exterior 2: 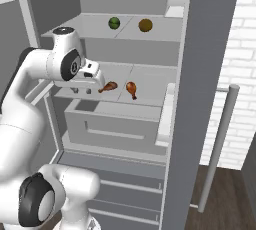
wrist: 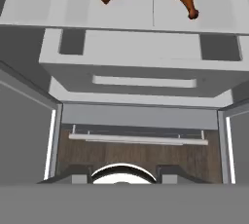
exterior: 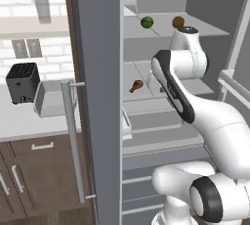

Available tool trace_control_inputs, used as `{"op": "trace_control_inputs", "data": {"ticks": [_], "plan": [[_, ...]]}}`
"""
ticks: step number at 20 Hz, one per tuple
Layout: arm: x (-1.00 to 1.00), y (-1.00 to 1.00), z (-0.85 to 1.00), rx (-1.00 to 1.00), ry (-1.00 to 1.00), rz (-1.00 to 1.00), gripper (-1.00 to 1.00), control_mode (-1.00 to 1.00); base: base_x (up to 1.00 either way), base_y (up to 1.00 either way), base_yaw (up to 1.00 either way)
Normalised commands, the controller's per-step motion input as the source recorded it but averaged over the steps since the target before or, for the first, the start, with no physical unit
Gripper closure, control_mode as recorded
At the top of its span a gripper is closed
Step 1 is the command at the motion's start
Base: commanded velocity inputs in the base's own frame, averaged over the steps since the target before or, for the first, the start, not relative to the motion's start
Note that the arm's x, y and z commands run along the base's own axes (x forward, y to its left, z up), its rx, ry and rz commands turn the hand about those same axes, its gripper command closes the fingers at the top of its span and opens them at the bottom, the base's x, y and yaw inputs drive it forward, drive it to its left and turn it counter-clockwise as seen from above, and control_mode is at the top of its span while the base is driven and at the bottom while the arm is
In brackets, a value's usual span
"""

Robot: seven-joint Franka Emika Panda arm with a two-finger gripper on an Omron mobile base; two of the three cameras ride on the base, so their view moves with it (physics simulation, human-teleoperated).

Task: Place one avocado and one chicken drumstick in each tupperware on the nearby counter, to pack two identical lunches.

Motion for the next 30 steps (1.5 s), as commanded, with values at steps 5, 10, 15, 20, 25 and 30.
{"op": "trace_control_inputs", "data": {"ticks": [5,10,15,20,25,30], "plan": [[0.00,-0.05,0.06,0.00,-0.23,-0.02,-1.00,-1.00,0.00,0.00,0.00],[-0.01,-0.31,0.74,0.01,-0.68,0.00,-1.00,-1.00,0.00,0.00,0.00],[0.18,-0.17,1.00,0.00,-0.60,0.00,-1.00,-1.00,0.00,0.00,0.00],[0.89,0.06,0.72,0.00,-0.27,0.00,-1.00,-1.00,0.00,0.00,0.00],[0.86,0.01,0.05,0.00,-0.02,-0.03,-1.00,-1.00,0.00,0.00,0.00],[1.00,0.02,0.32,-0.01,0.09,0.01,-1.00,-1.00,0.00,0.00,0.00]]}}
